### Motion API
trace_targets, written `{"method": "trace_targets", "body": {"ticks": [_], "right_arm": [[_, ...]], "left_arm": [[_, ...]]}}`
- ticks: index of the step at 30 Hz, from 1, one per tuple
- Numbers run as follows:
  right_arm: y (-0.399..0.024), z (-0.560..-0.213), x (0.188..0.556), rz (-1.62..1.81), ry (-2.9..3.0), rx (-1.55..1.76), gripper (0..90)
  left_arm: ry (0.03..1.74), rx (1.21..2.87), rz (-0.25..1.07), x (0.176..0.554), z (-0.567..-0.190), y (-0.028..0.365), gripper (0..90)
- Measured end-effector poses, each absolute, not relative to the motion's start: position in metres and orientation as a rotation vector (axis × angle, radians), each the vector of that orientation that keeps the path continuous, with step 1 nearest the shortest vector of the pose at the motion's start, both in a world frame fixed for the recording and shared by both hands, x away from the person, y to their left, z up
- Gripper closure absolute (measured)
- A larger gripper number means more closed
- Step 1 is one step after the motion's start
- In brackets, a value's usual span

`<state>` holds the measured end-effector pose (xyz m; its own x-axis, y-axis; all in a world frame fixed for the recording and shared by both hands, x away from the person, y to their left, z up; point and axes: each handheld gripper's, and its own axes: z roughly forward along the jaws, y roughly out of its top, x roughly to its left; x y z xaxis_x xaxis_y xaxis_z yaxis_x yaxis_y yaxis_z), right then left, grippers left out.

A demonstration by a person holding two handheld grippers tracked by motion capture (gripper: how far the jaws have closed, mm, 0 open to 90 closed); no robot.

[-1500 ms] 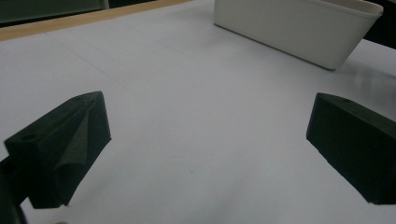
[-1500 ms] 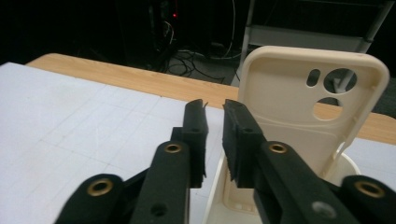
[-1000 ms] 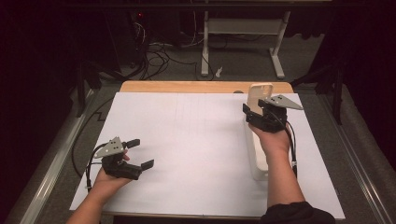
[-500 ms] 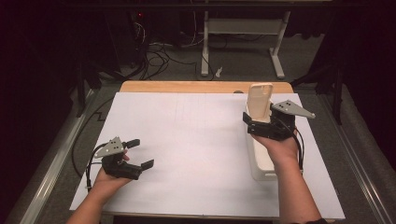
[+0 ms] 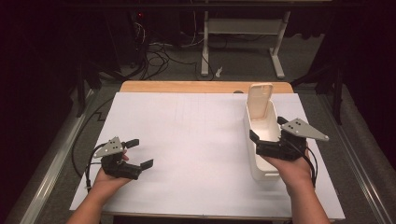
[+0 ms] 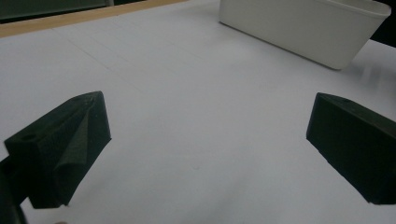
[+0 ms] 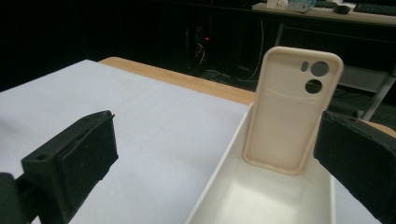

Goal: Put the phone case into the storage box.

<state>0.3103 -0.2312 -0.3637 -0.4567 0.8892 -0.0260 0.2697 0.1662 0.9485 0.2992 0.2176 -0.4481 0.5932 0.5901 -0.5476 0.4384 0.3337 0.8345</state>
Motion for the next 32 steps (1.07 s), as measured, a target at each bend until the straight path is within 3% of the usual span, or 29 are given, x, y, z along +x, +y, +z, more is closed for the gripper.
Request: {"method": "trace_targets", "body": {"ticks": [10,32], "right_arm": [[-0.254,-0.381,0.279,1.289,1.780,1.059,0.2],[-0.274,-0.412,0.257,1.404,1.738,1.062,0.2]], "left_arm": [[1.009,1.279,0.132,0.299,-0.447,0.219,0.9],[1.010,1.227,0.145,0.298,-0.440,0.228,1.2]]}}
